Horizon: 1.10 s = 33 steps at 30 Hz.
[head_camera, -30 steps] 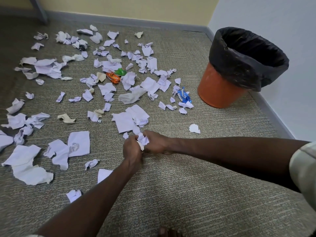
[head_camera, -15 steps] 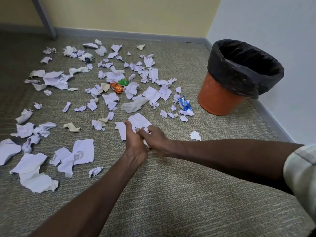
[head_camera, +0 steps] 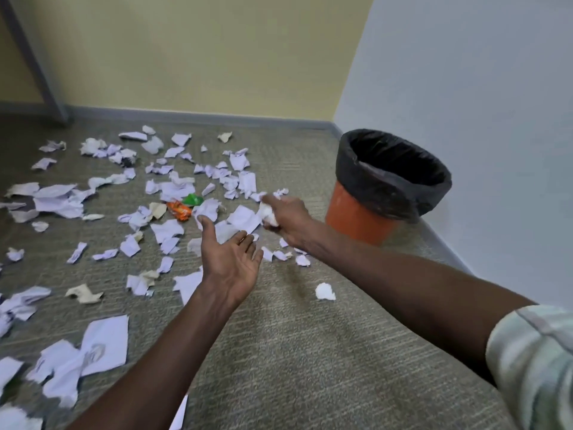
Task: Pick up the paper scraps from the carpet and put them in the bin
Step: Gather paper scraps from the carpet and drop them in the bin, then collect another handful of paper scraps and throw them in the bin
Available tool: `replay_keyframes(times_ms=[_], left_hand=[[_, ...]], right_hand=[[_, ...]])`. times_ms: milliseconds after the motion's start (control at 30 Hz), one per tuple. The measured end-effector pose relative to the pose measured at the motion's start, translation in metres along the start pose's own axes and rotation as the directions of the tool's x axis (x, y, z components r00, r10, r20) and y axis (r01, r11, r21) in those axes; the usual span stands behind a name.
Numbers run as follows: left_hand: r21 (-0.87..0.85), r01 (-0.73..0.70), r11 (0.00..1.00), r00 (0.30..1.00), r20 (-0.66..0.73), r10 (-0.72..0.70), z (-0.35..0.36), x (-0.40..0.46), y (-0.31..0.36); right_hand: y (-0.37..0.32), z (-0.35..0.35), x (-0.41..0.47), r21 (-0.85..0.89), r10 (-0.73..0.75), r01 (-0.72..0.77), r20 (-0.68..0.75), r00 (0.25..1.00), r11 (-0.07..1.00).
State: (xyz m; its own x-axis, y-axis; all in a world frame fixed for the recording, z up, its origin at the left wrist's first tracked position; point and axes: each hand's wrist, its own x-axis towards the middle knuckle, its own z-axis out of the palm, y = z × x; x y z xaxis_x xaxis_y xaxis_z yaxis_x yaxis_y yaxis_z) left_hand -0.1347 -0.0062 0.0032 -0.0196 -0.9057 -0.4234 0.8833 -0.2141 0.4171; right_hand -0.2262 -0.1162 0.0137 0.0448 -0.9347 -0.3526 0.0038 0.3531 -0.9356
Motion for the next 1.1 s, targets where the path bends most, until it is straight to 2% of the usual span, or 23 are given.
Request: replay_keyframes(times_ms=[100, 200, 300, 333, 400, 433, 500, 567, 700, 767, 800, 933, 1000, 1100], left_hand=[[0.033, 0.007, 0.999, 1.000, 0.027, -0.008, 0.013, 0.001, -0.006], [0.059, 0.025, 0.998, 0.997, 0.067, -0.029, 0.016, 0.002, -0.012], [0.080, 0.035, 0.996, 0.995, 0.086, -0.042, 0.011, 0.002, -0.017], [0.087, 0.040, 0.995, 0.996, 0.082, -0.047, 0.008, 0.002, -0.017], [0.104, 0.047, 0.994, 0.997, 0.064, -0.054, 0.001, 0.003, -0.015], [0.108, 0.049, 0.993, 0.997, 0.052, -0.055, -0.003, 0.004, -0.014], [0.114, 0.053, 0.992, 0.998, 0.023, -0.056, -0.010, 0.005, -0.012], [0.120, 0.054, 0.991, 0.999, -0.006, -0.054, -0.014, 0.005, -0.011], [0.126, 0.043, 0.991, 0.999, -0.036, -0.039, -0.015, 0.008, -0.010], [0.133, 0.038, 0.990, 0.999, -0.038, -0.033, -0.015, 0.008, -0.009], [0.145, 0.035, 0.989, 0.999, -0.041, -0.029, -0.015, 0.008, -0.009], [0.244, 0.012, 0.970, 0.997, -0.082, 0.008, -0.023, 0.010, -0.006], [0.323, 0.006, 0.947, 0.991, -0.128, 0.038, -0.031, 0.012, -0.003], [0.448, 0.015, 0.894, 0.982, -0.174, 0.071, -0.051, 0.011, 0.002]], right_hand=[[-0.068, -0.025, 0.011, 0.157, -0.105, 0.131, -0.163, 0.981, 0.979], [-0.125, -0.063, 0.024, 0.339, -0.195, 0.301, -0.312, 0.930, 0.891], [-0.155, -0.106, 0.024, 0.412, -0.186, 0.384, -0.443, 0.877, 0.826], [-0.161, -0.122, 0.031, 0.462, -0.136, 0.366, -0.458, 0.879, 0.808], [-0.161, -0.149, 0.039, 0.611, -0.100, 0.319, -0.364, 0.926, 0.724], [-0.161, -0.160, 0.045, 0.692, -0.037, 0.282, -0.347, 0.937, 0.665], [-0.161, -0.175, 0.051, 0.805, 0.072, 0.242, -0.331, 0.941, 0.541], [-0.158, -0.183, 0.045, 0.834, 0.106, 0.268, -0.359, 0.927, 0.482], [-0.158, -0.192, 0.054, 0.830, 0.100, 0.276, -0.367, 0.925, 0.484], [-0.155, -0.190, 0.063, 0.775, 0.020, 0.319, -0.393, 0.919, 0.546], [-0.155, -0.184, 0.061, 0.699, -0.034, 0.334, -0.406, 0.913, 0.632], [-0.143, -0.144, 0.053, 0.273, -0.208, 0.312, -0.351, 0.913, 0.910], [-0.130, -0.116, 0.053, 0.053, -0.247, 0.269, -0.255, 0.935, 0.962], [-0.095, -0.069, 0.048, -0.211, -0.285, 0.257, -0.115, 0.952, 0.943]])
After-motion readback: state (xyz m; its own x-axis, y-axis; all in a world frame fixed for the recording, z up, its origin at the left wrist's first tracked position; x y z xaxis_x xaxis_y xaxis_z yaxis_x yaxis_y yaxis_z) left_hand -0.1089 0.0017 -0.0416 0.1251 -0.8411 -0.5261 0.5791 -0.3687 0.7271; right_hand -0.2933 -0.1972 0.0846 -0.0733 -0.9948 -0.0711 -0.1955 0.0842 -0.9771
